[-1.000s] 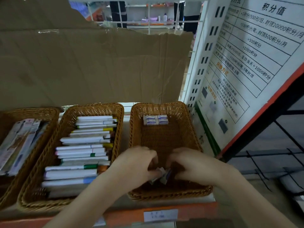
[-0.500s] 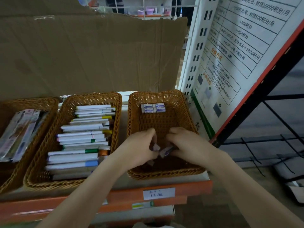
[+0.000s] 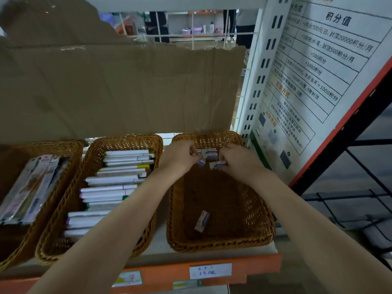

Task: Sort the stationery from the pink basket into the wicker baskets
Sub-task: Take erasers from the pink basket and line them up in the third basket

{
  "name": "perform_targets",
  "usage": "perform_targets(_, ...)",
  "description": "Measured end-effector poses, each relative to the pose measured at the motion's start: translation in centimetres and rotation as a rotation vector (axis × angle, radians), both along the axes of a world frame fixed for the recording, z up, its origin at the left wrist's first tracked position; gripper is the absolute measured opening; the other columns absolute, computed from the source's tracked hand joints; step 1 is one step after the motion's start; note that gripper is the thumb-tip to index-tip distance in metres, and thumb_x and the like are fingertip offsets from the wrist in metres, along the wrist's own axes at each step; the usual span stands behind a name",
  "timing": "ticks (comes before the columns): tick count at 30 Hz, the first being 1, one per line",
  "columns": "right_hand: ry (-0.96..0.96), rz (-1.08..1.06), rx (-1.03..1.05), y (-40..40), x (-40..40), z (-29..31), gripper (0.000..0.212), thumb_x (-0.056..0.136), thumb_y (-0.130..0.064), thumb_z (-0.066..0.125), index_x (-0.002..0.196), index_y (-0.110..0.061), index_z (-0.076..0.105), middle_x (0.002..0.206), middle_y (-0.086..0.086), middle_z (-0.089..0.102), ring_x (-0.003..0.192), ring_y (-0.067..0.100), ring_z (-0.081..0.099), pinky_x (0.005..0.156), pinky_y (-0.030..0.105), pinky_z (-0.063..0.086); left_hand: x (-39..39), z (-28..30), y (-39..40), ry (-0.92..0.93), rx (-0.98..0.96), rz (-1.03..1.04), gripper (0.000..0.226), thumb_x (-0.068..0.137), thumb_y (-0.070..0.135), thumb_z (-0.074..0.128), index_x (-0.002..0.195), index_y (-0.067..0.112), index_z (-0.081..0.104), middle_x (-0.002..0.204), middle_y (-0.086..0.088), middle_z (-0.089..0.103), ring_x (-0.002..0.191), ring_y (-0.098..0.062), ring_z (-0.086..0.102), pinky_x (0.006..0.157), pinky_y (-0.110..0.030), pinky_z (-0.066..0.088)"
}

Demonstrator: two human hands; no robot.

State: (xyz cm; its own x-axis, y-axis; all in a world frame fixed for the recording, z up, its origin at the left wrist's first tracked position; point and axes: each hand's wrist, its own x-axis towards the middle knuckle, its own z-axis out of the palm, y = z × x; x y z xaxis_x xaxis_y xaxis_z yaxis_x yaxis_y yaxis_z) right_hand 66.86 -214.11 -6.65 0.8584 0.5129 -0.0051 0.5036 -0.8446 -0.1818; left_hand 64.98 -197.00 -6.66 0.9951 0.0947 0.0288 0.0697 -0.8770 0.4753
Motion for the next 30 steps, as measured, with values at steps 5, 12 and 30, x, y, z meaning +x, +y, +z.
perform_targets(5, -0.044, -0.042, -0.089, 1.3, 2.1, -1.5, 0.032, 0.091, -0.028, 0.058, 0.119, -0.013, 0.054, 0.120, 0.006, 0.054, 0.113, 0.023, 0.049, 0.086, 0.037, 0.046, 1.3, -1.3, -0.7, -0.023, 0.210, -0.019, 0.020, 0.090, 0.037, 0.058, 0.102, 0.021, 0.060, 0.106, -0.002, 0.065, 0.098, -0.020, 0.059, 0.066, -0.028, 0.036)
perform_targets(12, -0.046, -0.038, -0.144, 1.8, 3.1, -3.4, 0.043, 0.089, -0.029, 0.060, 0.128, -0.014, 0.050, 0.126, 0.005, 0.051, 0.118, 0.023, 0.044, 0.084, 0.038, 0.047, 1.6, -1.9, -1.0, -0.074, 0.543, -0.145, 0.022, 0.096, 0.028, 0.049, 0.110, 0.014, 0.059, 0.108, -0.007, 0.063, 0.101, -0.024, 0.058, 0.067, -0.032, 0.039)
perform_targets(30, -0.046, 0.044, -0.052, 2.1, 3.3, -3.1, 0.033, 0.091, -0.019, 0.057, 0.123, -0.011, 0.053, 0.121, 0.006, 0.052, 0.114, 0.021, 0.047, 0.087, 0.033, 0.045, 1.6, -1.9, -0.6, -0.062, 0.656, -0.286, 0.033, 0.092, 0.021, 0.055, 0.125, 0.016, 0.052, 0.119, -0.006, 0.057, 0.110, -0.025, 0.053, 0.085, -0.034, 0.042)
